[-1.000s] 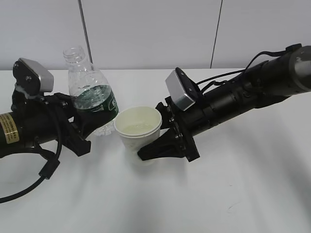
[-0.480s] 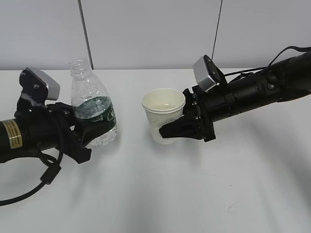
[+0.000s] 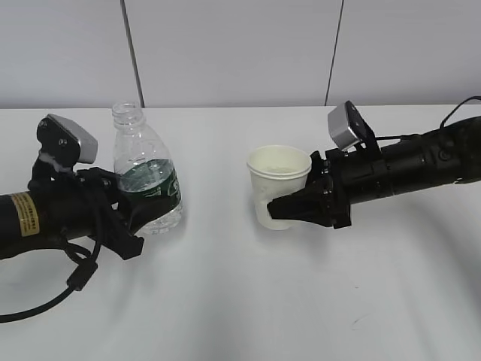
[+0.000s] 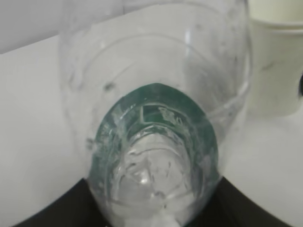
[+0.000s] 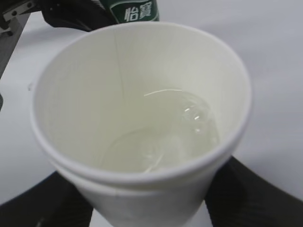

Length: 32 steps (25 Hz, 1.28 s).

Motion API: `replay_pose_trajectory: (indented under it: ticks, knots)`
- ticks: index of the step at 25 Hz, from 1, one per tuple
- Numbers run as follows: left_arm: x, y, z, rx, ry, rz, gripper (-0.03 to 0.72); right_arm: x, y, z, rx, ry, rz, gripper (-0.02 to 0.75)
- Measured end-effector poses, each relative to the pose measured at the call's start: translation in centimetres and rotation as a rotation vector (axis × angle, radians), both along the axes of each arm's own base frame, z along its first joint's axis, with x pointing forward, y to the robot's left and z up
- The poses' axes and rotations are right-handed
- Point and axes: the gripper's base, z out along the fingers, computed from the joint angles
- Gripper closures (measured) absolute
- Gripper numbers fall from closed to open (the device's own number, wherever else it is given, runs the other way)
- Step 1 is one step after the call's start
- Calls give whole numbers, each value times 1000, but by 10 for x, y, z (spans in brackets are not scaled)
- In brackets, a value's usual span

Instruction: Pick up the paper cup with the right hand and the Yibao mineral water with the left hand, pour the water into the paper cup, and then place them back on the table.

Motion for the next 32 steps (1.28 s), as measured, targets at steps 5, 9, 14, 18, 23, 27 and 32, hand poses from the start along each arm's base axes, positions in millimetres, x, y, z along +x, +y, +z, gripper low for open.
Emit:
replay_pose_trajectory:
  ticks: [5, 9, 14, 18, 23, 27, 32]
  knots:
    - [0, 0, -4, 1, 13, -1, 365, -7, -5, -9, 12, -23, -51, 269]
    - [1, 0, -13, 9, 44, 0, 368, -13, -6, -17, 22, -64, -102, 282]
    - [6, -2, -16, 6, 46, 0, 368, -15, -10, -23, 27, -146, -207, 288]
    - [17, -5, -11, -1, 7, -2, 368, -8, -15, -22, 17, -219, -296, 289]
    - [32, -9, -20, -1, 2, -10, 368, -1, -19, -32, 1, -267, -360, 289]
    - [42, -14, -24, -29, -20, -23, 368, 1, -20, -35, -13, -289, -386, 289]
    - [52, -17, -28, -30, -63, -41, 369, 4, -23, -34, -2, -292, -432, 290]
